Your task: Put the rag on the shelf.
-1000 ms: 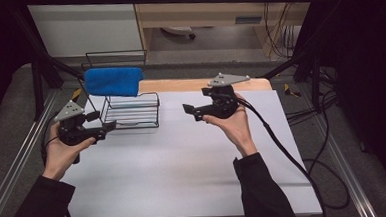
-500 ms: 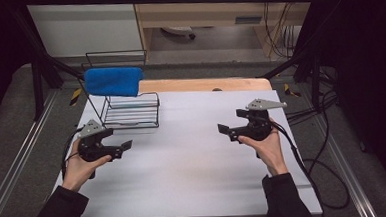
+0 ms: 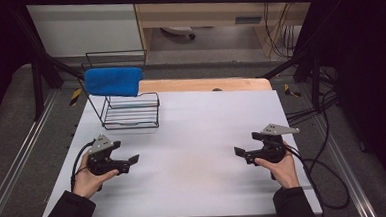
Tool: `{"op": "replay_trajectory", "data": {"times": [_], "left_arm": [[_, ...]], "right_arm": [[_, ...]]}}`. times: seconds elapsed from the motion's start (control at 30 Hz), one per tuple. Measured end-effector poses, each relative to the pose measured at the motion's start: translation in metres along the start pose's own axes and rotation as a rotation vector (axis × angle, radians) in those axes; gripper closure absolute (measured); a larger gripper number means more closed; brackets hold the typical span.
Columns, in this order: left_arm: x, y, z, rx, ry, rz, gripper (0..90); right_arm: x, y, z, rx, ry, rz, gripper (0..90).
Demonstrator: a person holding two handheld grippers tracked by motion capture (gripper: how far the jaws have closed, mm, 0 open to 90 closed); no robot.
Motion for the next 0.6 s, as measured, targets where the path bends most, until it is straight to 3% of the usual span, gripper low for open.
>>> {"op": "replay_trajectory", "data": {"times": [0.1,0.3,0.6], "left_arm": [[0.001,-0.007,-0.001,0.011,0.001,-0.02,9.3],[-0.002,-0.017,-0.003,0.018,0.008,-0.012,9.3],[-0.001,-0.024,-0.002,0.036,-0.004,-0.027,9.3]], "right_arm": [[-0.002,-0.013,0.004,0.011,-0.001,-0.006,2.4],[-0.011,-0.039,0.012,0.047,-0.01,-0.019,2.2],[-0.02,-0.052,0.014,0.061,-0.015,-0.024,2.5]]}}
Point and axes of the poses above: each handheld gripper's, and its own axes: x roughly forward along the jaws, y roughly out of its top, z roughly to its right, the point moved 1 cm from there along x, roughly forward along the jaws, and after that the axes turned 5 degrees about z, right-handed, at the moved point
